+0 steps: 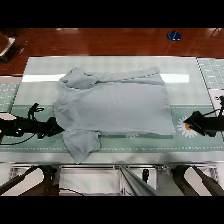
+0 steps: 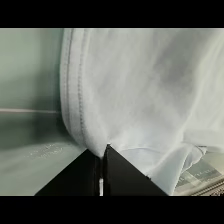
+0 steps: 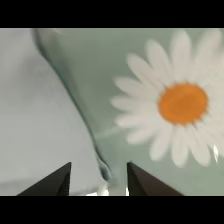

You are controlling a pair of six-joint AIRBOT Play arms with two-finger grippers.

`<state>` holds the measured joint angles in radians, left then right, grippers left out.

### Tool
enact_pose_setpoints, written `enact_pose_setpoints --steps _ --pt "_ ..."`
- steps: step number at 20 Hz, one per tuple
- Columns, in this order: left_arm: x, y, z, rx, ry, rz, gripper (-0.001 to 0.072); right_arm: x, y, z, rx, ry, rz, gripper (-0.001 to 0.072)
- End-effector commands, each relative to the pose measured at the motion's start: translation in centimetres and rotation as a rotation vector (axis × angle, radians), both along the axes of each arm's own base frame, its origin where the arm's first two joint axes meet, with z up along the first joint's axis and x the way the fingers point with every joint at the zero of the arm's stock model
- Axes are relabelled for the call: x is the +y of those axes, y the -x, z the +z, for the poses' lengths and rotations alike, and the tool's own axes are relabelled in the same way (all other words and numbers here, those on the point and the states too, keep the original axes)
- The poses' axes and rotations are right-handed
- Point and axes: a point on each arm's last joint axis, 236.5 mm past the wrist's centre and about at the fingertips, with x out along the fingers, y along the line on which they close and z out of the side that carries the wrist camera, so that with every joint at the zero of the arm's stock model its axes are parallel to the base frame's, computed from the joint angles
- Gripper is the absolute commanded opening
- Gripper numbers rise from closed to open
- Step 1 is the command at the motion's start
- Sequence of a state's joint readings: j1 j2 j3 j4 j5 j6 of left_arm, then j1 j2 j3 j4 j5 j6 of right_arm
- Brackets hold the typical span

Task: Fold the shirts.

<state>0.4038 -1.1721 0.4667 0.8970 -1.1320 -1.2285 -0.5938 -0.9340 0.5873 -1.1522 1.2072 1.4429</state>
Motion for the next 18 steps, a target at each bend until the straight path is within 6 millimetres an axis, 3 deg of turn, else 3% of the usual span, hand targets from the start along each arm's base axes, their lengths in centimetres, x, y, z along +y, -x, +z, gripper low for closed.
enact_pose_setpoints --steps 1,3,9,15,16,18 --pt "-0.2 0.1 0.0 -0.001 0.004 -0.013 0.002 1.5 4.1 -2.2 0.139 -0.08 -0.006 0.0406" --pt "-0.2 0.2 0.0 0.001 0.006 -0.014 0.002 3.2 3.8 -2.5 0.13 -0.161 0.0 0.0406" --pt "-0.2 0.2 0.0 -0.001 0.004 -0.015 0.002 5.9 3.1 -3.9 0.165 -0.263 0.057 0.0406" --pt "-0.3 0.0 0.1 -0.003 0.009 -0.009 0.002 7.3 -1.4 -5.7 0.076 -0.271 -0.009 0.0402" --pt "-0.4 -0.1 0.2 -0.007 0.015 -0.003 0.0021 7.8 -2.0 -5.8 0.062 -0.272 -0.01 0.0355" --pt "-0.9 -0.9 0.8 -0.029 0.046 0.021 0.002 9.1 -3.5 -5.3 0.0 -0.267 0.046 0.0019"
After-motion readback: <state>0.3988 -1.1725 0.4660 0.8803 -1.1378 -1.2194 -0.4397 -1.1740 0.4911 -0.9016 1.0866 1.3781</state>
